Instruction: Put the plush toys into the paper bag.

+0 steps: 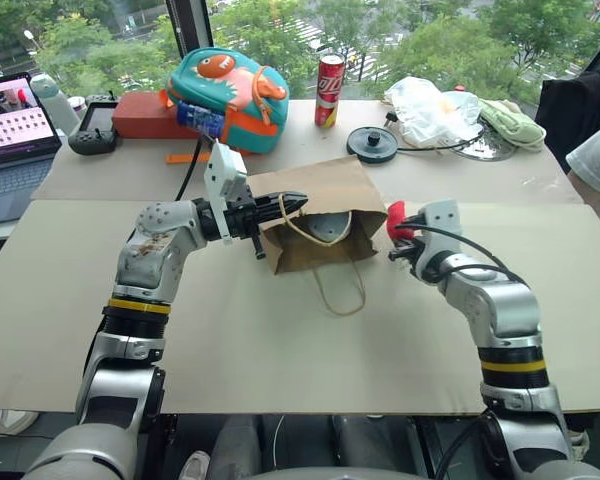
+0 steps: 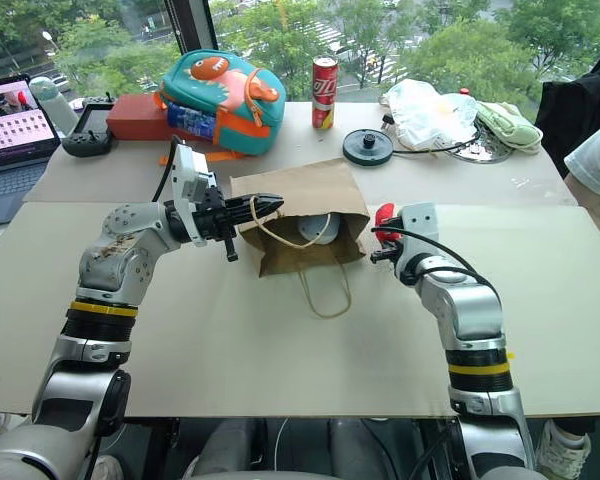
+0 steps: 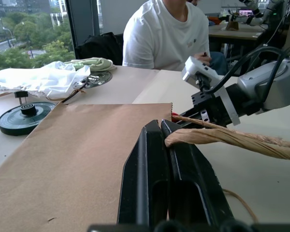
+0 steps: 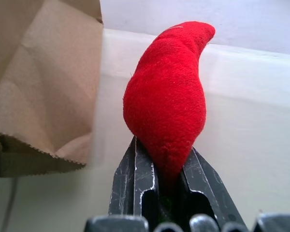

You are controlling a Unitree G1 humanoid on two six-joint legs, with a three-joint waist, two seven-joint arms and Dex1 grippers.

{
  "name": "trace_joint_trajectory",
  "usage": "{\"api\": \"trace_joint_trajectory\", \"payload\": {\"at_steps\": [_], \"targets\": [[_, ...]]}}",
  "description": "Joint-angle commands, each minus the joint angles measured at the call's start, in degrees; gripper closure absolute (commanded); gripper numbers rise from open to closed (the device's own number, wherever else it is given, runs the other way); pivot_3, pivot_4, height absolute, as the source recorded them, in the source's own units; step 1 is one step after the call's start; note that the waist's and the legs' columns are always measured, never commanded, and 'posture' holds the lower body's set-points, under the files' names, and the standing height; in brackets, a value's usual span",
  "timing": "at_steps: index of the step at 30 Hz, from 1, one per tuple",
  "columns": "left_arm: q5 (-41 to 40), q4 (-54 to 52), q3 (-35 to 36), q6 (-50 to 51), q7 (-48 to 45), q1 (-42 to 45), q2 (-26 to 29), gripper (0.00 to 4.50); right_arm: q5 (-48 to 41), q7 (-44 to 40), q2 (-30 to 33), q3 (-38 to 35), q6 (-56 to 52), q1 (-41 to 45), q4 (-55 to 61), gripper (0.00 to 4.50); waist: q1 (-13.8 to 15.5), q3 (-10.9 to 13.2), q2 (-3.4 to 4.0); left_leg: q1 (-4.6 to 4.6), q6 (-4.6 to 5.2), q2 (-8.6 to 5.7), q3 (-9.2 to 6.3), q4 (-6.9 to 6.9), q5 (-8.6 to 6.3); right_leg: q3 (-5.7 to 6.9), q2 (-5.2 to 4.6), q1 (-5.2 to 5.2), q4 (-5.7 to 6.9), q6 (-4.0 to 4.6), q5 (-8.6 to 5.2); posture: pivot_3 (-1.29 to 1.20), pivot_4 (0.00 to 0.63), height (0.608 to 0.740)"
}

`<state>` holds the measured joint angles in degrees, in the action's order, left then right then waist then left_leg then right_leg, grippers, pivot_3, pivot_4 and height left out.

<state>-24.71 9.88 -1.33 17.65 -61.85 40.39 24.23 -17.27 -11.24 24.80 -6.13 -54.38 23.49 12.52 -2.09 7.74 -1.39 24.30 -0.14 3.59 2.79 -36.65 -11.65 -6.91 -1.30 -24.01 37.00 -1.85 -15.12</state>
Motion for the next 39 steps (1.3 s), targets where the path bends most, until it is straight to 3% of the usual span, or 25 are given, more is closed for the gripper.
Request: {"api": "trace_joint_trajectory", "payload": {"at_steps": [1,4,8,14,21,25,33,39], "targets": [[-0.41,-1.55,0.71,-0.33,0.2,0.31,0.25,4.5,-8.32,-6.55,4.97,-6.46,-7.25,-5.06,15.5,4.12,0.16,0.0,0.0,0.0,0.0,0.0,0.01,0.0,0.0,-0.01,0.0,-0.01,0.0,0.0,0.0,0.0,0.15,0.733],[-0.8,-1.61,0.98,0.2,0.21,0.19,0.31,4.5,-19.02,-14.56,11.74,-11.47,-15.69,-11.78,28.51,4.12,0.71,0.0,0.01,0.0,0.02,0.02,-0.03,0.05,-0.01,0.03,0.02,0.01,-0.01,-0.01,-0.01,0.0,0.15,0.733],[-1.38,-1.53,1.3,0.98,0.2,-0.04,0.29,4.5,-26.04,-16.38,13.88,-14.31,-20.36,-12.4,33.32,4.12,-0.04,0.01,0.0,-0.09,0.02,0.01,-0.02,-0.03,-0.01,-0.01,0.02,0.1,-0.02,-0.01,-0.01,0.0,0.15,0.733],[-1.65,-1.46,1.33,1.73,0.19,0.13,-0.32,4.5,-30.0,-13.93,11.9,-6.54,-21.91,-9.78,36.66,4.12,-0.5,0.01,-0.01,-0.62,0.05,0.03,-0.11,-0.08,0.01,0.07,0.04,0.7,-0.05,-0.35,-0.22,0.0,0.15,0.733],[-1.27,-1.72,1.05,1.78,0.39,0.17,-1.14,4.5,-19.29,-2.73,0.31,8.56,-17.85,2.36,23.33,4.12,-0.42,0.01,0.0,-0.55,0.05,0.01,-0.15,-0.08,0.01,0.06,0.03,0.68,-0.08,-0.04,-0.05,0.0,0.15,0.733],[-1.1,-1.67,0.96,1.71,0.26,0.27,-1.21,4.5,-13.27,-1.8,-3.05,14.04,-12.66,8.13,13.94,4.12,-0.21,0.01,0.0,-0.46,0.05,-0.04,-0.15,-0.09,0.02,0.05,0.01,0.66,-0.17,-0.04,-0.04,0.0,0.15,0.733],[-0.58,0.0,0.91,0.85,-0.3,1.9,-1.31,4.5,-5.78,-3.33,-9.41,19.01,-3.35,13.57,-0.75,4.12,-0.29,0.01,0.0,-0.35,0.06,-0.04,-0.17,-0.05,0.01,0.06,0.01,0.62,-0.22,-0.04,-0.04,0.0,0.15,0.733],[-0.11,1.22,0.15,-0.3,-0.6,2.9,-2.57,4.5,1.33,-1.69,-17.62,22.28,5.54,17.74,-14.95,4.12,-0.64,0.01,0.0,-0.43,0.06,0.0,-0.2,-0.04,0.01,0.06,0.06,0.58,-0.04,-0.03,-0.04,0.0,0.15,0.733]]}}
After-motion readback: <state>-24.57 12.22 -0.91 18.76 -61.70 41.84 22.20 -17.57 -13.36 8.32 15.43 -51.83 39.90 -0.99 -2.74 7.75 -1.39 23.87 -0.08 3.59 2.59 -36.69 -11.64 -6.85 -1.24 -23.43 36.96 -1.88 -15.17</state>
